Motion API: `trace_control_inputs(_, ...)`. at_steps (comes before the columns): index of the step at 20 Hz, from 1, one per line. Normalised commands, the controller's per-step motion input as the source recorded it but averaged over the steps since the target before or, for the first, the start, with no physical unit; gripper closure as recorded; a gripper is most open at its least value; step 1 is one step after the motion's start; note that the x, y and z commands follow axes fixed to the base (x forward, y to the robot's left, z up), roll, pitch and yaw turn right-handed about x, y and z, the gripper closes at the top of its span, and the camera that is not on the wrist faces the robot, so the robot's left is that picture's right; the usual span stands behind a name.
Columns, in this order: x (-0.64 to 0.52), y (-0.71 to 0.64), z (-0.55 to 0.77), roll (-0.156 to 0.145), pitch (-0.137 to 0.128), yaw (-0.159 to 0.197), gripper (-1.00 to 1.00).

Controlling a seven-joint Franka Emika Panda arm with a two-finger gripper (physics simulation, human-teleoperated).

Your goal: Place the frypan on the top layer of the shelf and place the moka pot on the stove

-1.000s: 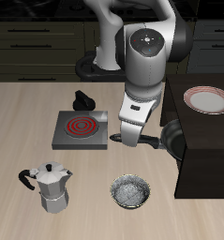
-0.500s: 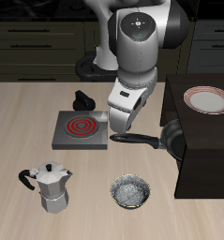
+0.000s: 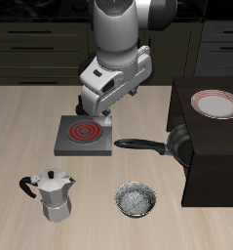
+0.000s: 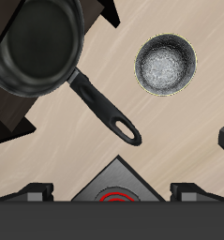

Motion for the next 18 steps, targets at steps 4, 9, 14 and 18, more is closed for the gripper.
trace_control_inputs(4, 0.13, -0.38, 0.09, -0.07, 0.102, -0.283, -1.0)
trace_control_inputs(9, 0.08, -0.33, 0.08, -0.016, 0.145, -0.313, -1.0)
trace_control_inputs(14, 0.03, -0.27, 0.12, -0.011, 0.084, -0.2, -1.0)
trace_control_inputs(18, 0.06, -0.27, 0.05, 0.004, 0.127, -0.209, -1.0)
